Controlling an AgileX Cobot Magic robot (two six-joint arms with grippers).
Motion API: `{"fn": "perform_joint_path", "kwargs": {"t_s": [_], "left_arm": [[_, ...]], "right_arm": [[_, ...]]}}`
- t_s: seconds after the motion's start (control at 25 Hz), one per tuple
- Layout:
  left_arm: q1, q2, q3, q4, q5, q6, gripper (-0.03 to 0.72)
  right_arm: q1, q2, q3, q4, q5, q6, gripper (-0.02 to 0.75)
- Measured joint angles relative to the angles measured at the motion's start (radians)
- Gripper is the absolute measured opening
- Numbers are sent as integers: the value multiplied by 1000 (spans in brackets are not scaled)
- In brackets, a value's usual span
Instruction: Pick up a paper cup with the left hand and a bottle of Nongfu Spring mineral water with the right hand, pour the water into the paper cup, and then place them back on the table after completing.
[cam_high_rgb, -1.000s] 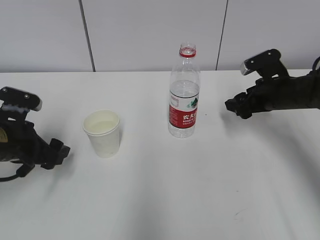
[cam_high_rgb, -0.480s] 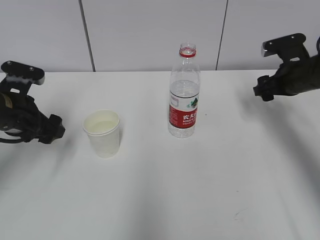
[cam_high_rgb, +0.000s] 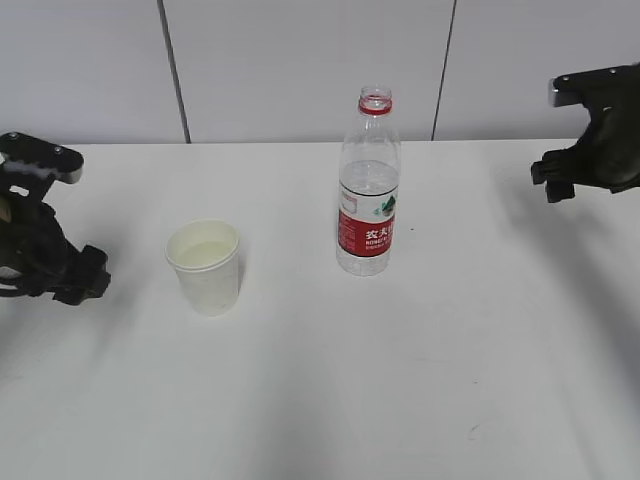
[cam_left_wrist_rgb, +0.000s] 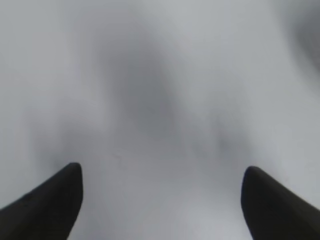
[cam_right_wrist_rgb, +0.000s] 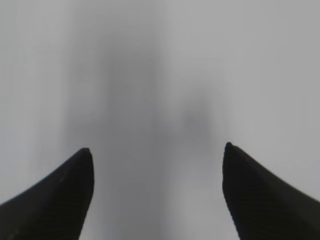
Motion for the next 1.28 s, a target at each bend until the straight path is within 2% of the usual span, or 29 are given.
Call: {"fn": "perform_joint_path", "kwargs": {"t_s": [0.12, 0.24, 0.4, 0.6, 0.88, 1.12, 1.28], "left_arm": [[0, -24, -9, -18, 40, 0, 584], [0, -27, -64, -55, 175, 0, 584], [0, -27, -176, -81, 390, 0, 584], [3, -27, -268, -135, 539, 19, 584], [4, -69, -271, -211, 580, 56, 584], [5, -187, -264, -217, 629, 60, 584], [5, -260, -204, -237, 639, 61, 584]], "right_arm": [[0, 0, -101, 259, 157, -273, 592], [0, 0, -166, 363, 235, -386, 592], [0, 0, -199, 383, 333, -439, 592], [0, 0, -203, 398, 435, -488, 592], [0, -40, -203, 502, 487, -568, 592], [0, -136, -199, 521, 507, -586, 592], [0, -205, -138, 538, 512, -586, 592]]}}
